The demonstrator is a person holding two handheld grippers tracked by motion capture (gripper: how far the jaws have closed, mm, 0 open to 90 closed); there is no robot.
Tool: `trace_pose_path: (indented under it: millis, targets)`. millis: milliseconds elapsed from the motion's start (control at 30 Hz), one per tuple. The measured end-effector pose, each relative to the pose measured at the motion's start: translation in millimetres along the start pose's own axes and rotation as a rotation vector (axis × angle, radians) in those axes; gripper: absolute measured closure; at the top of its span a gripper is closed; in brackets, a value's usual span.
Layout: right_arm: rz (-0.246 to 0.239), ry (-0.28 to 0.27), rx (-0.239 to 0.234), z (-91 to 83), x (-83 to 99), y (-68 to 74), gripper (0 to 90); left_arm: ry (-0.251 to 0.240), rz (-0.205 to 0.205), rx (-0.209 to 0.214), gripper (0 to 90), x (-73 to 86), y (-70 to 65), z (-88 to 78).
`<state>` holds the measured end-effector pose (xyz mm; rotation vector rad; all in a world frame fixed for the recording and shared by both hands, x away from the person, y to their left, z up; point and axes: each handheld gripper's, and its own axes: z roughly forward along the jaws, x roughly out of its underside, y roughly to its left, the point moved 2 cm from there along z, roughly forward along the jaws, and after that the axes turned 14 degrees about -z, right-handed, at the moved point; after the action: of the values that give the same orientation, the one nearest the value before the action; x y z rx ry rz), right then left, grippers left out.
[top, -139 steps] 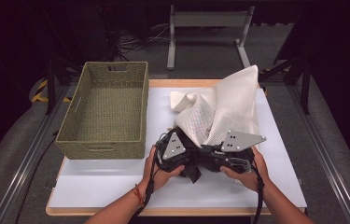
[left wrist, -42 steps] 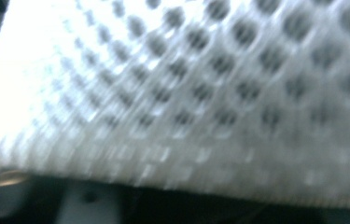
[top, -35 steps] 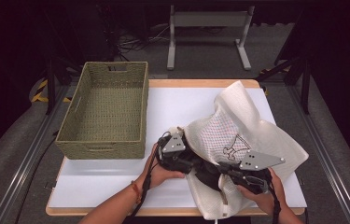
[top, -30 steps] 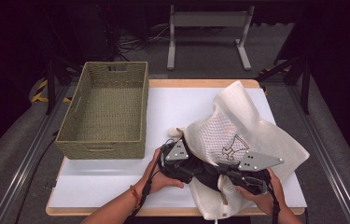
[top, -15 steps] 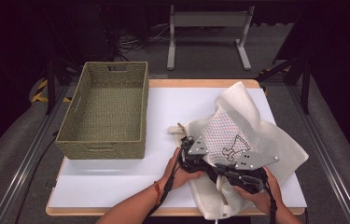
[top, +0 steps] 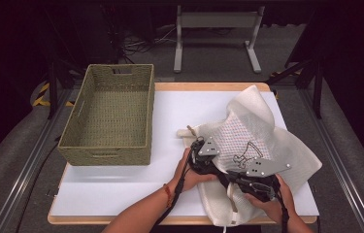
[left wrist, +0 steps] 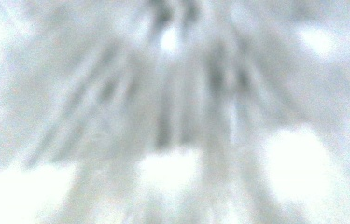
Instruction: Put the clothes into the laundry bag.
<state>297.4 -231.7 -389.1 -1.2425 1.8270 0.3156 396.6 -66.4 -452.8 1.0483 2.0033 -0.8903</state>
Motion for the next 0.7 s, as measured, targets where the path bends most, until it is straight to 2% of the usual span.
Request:
trace_pose_path:
  millis: [33, 67, 100, 167, 233, 267, 300, 333, 367, 400, 433, 467, 500, 533, 567, 600, 633, 667, 700]
  targets:
    - [0.001, -0.004, 0.001, 0.1, 0.3, 0.1, 87.6, 0.015, 0.005, 0.008, 34.6, 3.8, 2.0, -7.7]
    - [-0.001, -0.004, 0.004, -0.5, 0.1, 0.3, 87.6, 0.034, -0.001, 0.03, 26.1, 6.8, 4.3, -14.6]
    - [-0.002, -0.006, 0.005, -1.1, 0.1, 0.2, 87.6, 0.061, -0.007, 0.055, 21.9, 11.7, 7.6, -26.4]
    - [-0.001, -0.007, 0.006, -1.4, 0.2, 0.3, 87.6, 0.073, 0.015, 0.03, 19.3, 18.0, 9.7, -39.0]
    - [0.004, -0.007, -0.001, -0.4, 0.6, 0.4, 87.6, 0.092, 0.007, -0.007, 13.6, 23.1, 12.9, -45.5]
    - [0.001, -0.005, -0.001, 0.2, 0.5, 0.8, 87.5, 0.098, 0.007, -0.029, 13.1, 24.1, 14.2, -45.6]
    - [0.001, -0.005, -0.001, 0.2, 0.5, 0.8, 87.5, 0.098, 0.007, -0.029, 12.7, 24.1, 14.2, -45.6]
    - [-0.006, -0.005, -0.004, 0.6, 0.0, 2.0, 87.6, 0.105, -0.004, -0.112, 12.7, 23.7, 20.5, -41.5]
    - [-0.006, -0.005, -0.004, 0.6, 0.0, 2.0, 87.6, 0.105, -0.004, -0.112, 12.7, 23.7, 20.5, -41.5]
    - [-0.006, -0.006, -0.005, 0.5, -0.2, 2.4, 87.5, 0.087, -0.046, -0.112, 12.7, 21.6, 27.2, -37.8]
    - [-0.011, -0.004, -0.004, -0.1, -0.3, 3.1, 87.5, 0.076, -0.06, -0.149, 12.6, 19.6, 31.3, -35.3]
    - [-0.011, -0.004, -0.006, -0.7, -0.3, 3.5, 87.5, 0.062, -0.064, -0.154, 12.6, 18.0, 33.9, -33.4]
    - [-0.012, -0.004, -0.011, -1.1, 0.0, 3.7, 87.5, 0.064, -0.07, -0.136, 13.0, 15.4, 37.3, -29.3]
    - [-0.012, -0.002, -0.017, -1.8, 0.5, 4.2, 87.4, 0.079, -0.074, -0.156, 13.4, 13.3, 39.1, -24.9]
    - [-0.014, -0.002, -0.02, -1.8, 1.1, 4.3, 87.3, 0.087, -0.075, -0.155, 13.9, 11.4, 40.7, -21.4]
    - [-0.013, -0.003, -0.024, -1.7, 1.6, 4.2, 87.3, 0.084, -0.076, -0.14, 17.9, 10.2, 41.4, -19.0]
    - [-0.011, -0.003, -0.027, -1.5, 1.7, 4.2, 87.3, 0.101, -0.061, -0.155, 21.9, 8.5, 42.0, -14.5]
    - [-0.013, 0.0, -0.03, -1.2, 1.7, 4.4, 87.3, 0.119, -0.053, -0.188, 26.6, 6.5, 42.6, -10.6]
    - [-0.016, 0.001, -0.029, -1.0, 1.6, 4.7, 87.2, 0.115, -0.055, -0.196, 33.9, 5.2, 43.9, -9.1]
